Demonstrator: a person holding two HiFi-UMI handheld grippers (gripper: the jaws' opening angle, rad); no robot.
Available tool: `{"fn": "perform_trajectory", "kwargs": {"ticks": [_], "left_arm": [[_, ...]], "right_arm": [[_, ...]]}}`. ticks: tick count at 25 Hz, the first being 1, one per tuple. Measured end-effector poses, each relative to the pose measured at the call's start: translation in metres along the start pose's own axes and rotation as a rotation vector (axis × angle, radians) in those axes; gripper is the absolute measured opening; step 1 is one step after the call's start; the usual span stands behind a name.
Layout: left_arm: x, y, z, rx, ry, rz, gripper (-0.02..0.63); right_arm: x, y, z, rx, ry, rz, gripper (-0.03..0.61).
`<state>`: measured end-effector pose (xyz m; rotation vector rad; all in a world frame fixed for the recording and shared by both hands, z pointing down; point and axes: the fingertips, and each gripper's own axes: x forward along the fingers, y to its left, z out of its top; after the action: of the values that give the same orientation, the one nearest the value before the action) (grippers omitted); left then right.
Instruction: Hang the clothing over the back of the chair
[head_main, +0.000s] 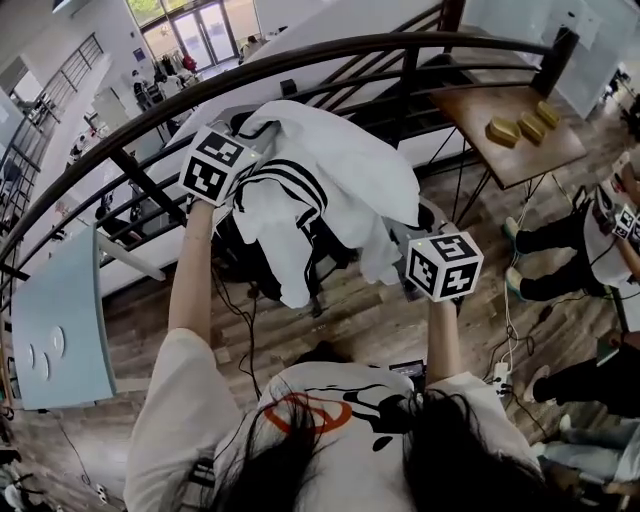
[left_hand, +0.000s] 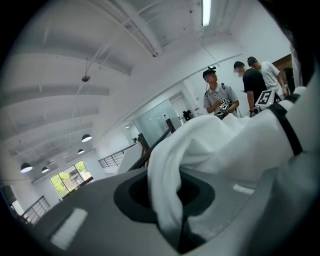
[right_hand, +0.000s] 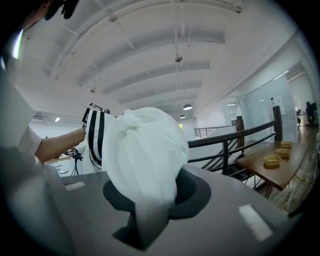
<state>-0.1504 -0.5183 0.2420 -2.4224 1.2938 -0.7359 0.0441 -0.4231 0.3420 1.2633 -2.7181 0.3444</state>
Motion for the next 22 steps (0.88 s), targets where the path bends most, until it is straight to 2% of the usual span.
{"fn": "perform_trajectory", "kwargs": {"ticks": [9,18,22], "left_arm": [[0.029,-0.020,-0.058,-0.100,-0.038,-0.202,0.179],[0.035,-0.040,-0.082,-0.153,-0.227,-0.379,0.187],[0.032,-0.054,-0.091,-0.167,-0.264,-0.464,0.202]], "right_arm": [[0.012,0.001,-0.030,0.054,0.035,-0.033,0.133],[0.021,-0.005,-0.045,0.089,0.048,-0.045,0.138],[0.021,-0.007,-0.052,0.103,0.054,-0.049,0.143]]}}
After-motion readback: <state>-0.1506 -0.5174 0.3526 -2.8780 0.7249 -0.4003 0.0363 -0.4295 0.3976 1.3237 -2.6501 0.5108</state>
